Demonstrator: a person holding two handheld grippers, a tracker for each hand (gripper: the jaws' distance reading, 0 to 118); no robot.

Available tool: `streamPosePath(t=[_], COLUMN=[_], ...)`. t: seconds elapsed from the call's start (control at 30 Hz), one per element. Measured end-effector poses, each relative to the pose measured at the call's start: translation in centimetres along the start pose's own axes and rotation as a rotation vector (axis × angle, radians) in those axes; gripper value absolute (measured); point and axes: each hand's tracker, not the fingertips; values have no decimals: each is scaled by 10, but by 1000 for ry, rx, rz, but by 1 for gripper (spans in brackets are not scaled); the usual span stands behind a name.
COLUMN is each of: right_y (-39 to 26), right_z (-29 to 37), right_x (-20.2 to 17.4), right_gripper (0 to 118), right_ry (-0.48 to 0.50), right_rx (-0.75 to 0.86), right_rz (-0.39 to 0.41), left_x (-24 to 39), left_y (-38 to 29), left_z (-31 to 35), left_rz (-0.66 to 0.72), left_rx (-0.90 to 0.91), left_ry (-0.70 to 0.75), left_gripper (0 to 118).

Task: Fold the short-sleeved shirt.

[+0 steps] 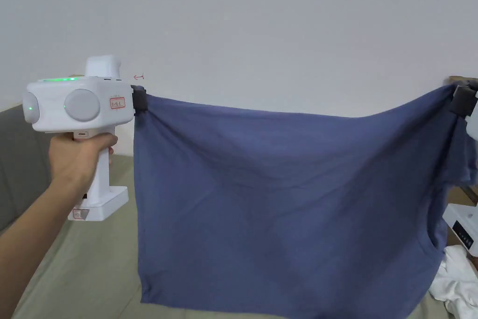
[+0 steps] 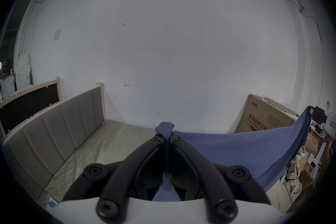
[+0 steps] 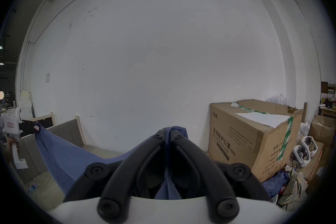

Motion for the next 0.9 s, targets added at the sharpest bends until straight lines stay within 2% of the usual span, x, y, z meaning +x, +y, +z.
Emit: streamPosePath(t=[0.23, 0.5, 0.67, 0.9], right_y=[-26, -125, -194, -263], right_z=[-21, -21, 2, 75], right_x=[13, 25, 37, 46], right_gripper=[6, 6, 6, 6], right_ry=[26, 45, 49, 26], right_rx=[-19, -182, -281, -402], right_rz=[-13, -59, -101, -176], left_x=[4, -6, -15, -28], left_y=[-21, -126, -200, -281], left_z=[-38, -73, -59, -4], left_rz=[-25, 45, 95, 108], left_rx=[-22, -180, -268, -385], left_ry=[1, -15, -26, -16], left_gripper=[8, 8, 8, 8])
